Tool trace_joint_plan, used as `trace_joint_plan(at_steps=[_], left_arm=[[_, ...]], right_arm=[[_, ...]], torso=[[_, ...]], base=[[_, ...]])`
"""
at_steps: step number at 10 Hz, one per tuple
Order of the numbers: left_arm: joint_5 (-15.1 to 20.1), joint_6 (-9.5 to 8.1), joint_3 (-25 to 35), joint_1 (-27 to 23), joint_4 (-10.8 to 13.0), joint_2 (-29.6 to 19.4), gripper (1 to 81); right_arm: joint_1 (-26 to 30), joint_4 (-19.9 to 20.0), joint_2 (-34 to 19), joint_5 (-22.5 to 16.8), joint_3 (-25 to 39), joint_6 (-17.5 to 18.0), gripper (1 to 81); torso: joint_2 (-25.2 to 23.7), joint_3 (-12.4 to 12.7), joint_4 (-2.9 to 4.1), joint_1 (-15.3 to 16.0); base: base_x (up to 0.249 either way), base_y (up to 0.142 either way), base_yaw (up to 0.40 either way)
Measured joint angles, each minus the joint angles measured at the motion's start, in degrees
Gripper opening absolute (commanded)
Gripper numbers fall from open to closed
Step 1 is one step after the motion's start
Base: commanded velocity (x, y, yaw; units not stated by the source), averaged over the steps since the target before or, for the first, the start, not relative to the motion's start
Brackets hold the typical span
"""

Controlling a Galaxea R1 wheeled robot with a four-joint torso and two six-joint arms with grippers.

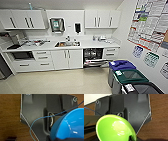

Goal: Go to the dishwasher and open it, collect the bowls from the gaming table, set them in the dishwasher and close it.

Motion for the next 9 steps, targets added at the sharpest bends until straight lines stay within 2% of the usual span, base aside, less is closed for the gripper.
trace_joint_plan(at_steps=[9], left_arm=[[0.09, -0.11, 0.0, 0.55, 0.0, 0.07, 1.0]], right_arm=[[-0.33, -0.04, 0.0, -0.3, 0.0, 0.0, 1.0]], torso=[[0.0, -0.02, 0.0, -0.11]], base=[[0.12, 0.0, 0.0]])
